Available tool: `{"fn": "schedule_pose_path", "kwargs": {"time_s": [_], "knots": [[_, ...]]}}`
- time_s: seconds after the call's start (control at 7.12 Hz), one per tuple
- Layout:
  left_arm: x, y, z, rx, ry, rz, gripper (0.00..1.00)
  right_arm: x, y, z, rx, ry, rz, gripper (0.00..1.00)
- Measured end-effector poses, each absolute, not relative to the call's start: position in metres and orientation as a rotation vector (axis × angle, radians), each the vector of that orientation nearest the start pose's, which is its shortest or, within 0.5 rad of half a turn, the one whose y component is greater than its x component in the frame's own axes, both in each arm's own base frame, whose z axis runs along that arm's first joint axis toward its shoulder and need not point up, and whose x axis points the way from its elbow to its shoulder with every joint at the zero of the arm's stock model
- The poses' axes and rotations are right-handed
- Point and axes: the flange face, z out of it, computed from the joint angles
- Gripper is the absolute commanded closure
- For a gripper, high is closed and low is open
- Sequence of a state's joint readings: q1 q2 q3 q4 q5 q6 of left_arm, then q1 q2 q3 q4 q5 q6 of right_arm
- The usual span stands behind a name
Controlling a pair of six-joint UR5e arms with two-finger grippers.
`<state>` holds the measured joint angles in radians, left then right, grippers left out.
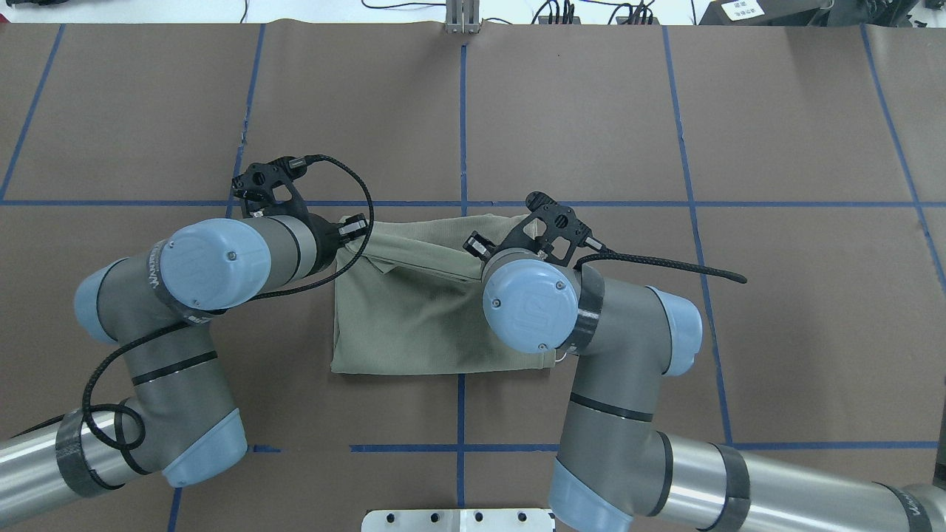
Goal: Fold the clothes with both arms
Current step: 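Lift the near end with both grippers and fold it toward the far end, then lay the folded end down near the far edge with both grippers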
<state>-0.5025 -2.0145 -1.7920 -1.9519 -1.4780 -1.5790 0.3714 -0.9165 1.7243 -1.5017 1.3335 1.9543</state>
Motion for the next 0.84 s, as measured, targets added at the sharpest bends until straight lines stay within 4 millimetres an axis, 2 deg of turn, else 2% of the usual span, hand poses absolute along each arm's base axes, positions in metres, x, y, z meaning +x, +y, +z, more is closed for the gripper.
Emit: {"fn": "schedule_pose_path", "kwargs": {"time_s": [0.28, 0.42, 0.56, 0.7, 0.84], "knots": [[0.495, -0.435, 0.278, 0.348, 1.013, -0.508, 1.00, -0.582, -0.412, 0.204, 0.228, -0.893, 0.811, 1.00], [0.498, -0.437, 0.281, 0.354, 1.018, -0.501, 1.00, -0.583, -0.421, 0.205, 0.227, -0.889, 0.808, 0.84], [0.499, -0.438, 0.283, 0.358, 1.020, -0.495, 0.67, -0.582, -0.428, 0.207, 0.229, -0.880, 0.806, 0.21], [0.499, -0.438, 0.283, 0.362, 1.020, -0.487, 0.05, -0.581, -0.436, 0.212, 0.241, -0.865, 0.794, 0.00], [0.499, -0.439, 0.283, 0.371, 1.018, -0.472, 0.00, -0.578, -0.445, 0.215, 0.256, -0.849, 0.775, 0.00]]}}
